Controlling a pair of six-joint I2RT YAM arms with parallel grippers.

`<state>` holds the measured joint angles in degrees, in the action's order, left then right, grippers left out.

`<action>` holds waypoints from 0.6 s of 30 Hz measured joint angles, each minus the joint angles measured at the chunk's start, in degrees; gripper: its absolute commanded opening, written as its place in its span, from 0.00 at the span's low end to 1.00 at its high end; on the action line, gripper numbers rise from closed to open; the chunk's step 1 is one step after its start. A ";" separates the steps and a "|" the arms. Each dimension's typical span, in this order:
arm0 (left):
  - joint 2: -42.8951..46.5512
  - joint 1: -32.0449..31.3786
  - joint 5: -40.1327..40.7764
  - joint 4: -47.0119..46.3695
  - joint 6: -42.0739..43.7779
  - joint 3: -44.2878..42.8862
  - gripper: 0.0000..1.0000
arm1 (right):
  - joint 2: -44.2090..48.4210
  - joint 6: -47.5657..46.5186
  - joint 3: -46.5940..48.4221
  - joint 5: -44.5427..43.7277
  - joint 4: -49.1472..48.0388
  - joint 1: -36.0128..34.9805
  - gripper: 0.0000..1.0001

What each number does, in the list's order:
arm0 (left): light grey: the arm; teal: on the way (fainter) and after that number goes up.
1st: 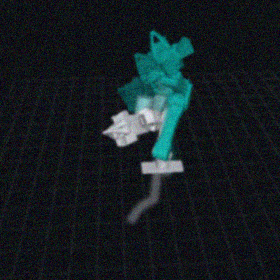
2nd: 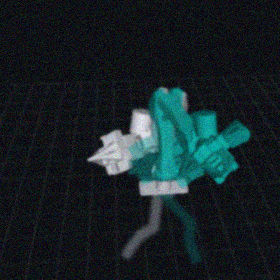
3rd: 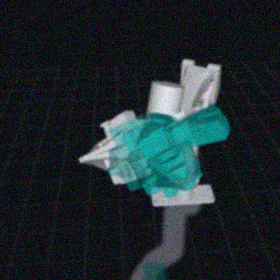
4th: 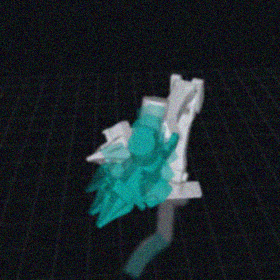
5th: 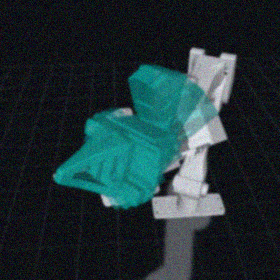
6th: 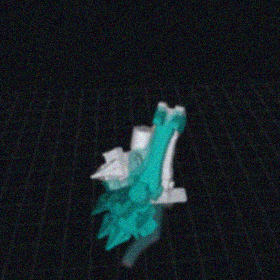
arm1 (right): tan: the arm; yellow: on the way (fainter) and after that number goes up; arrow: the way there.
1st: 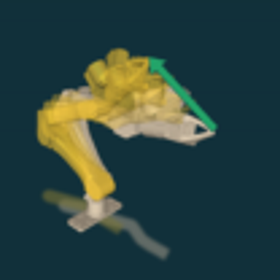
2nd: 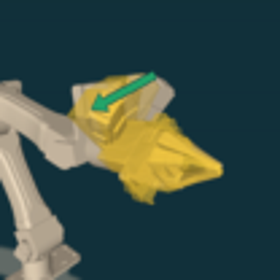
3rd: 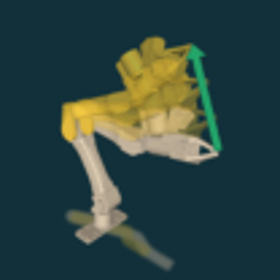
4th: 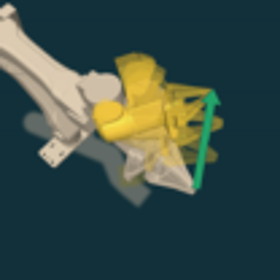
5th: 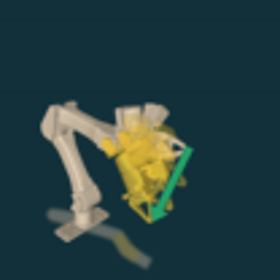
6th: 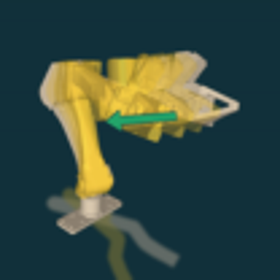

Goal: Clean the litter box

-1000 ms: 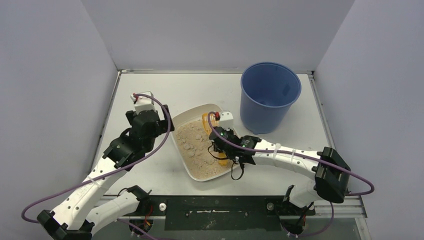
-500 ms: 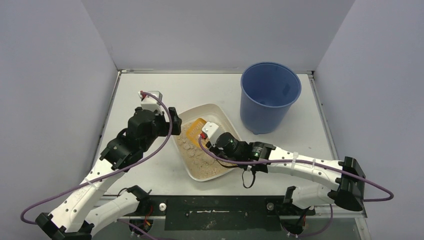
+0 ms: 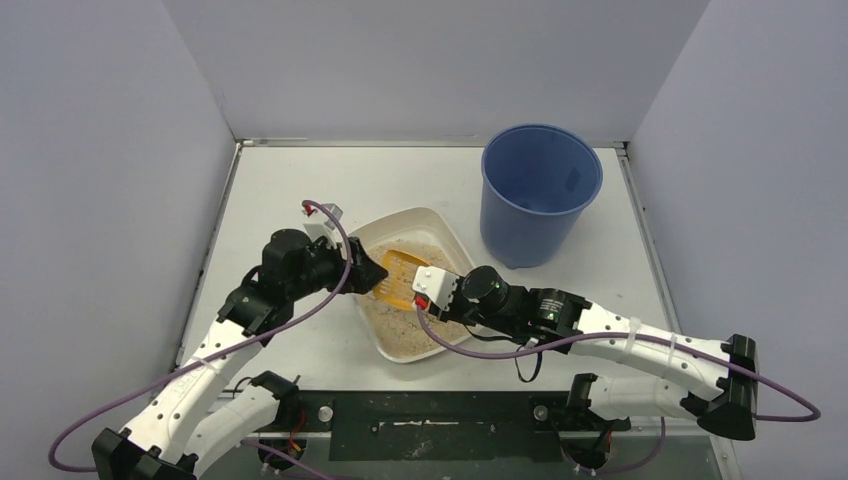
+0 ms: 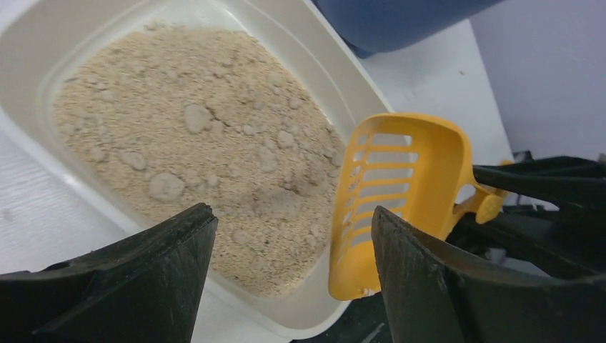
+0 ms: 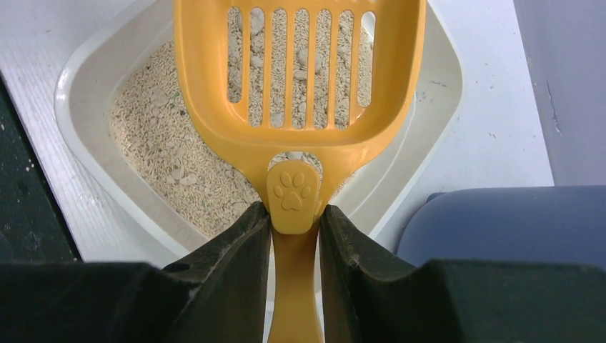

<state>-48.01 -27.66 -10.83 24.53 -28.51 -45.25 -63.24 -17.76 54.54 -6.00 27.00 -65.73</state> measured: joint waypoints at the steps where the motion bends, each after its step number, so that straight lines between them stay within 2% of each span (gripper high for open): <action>1: 0.02 0.24 -2.40 -1.38 -0.81 0.94 0.75 | 0.55 -0.72 0.00 0.26 0.50 0.00 0.00; 9: 0.22 0.35 -16.52 -12.00 -5.75 5.68 0.57 | 4.20 -3.37 0.00 3.06 3.93 0.00 0.00; 18: -0.85 0.39 -22.97 -19.26 -9.35 7.45 0.32 | 6.05 -4.35 0.72 6.05 6.23 -0.33 0.00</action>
<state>-48.86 -27.27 -33.80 5.28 -37.87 -37.80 -57.19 -22.11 55.27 0.05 33.23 -66.06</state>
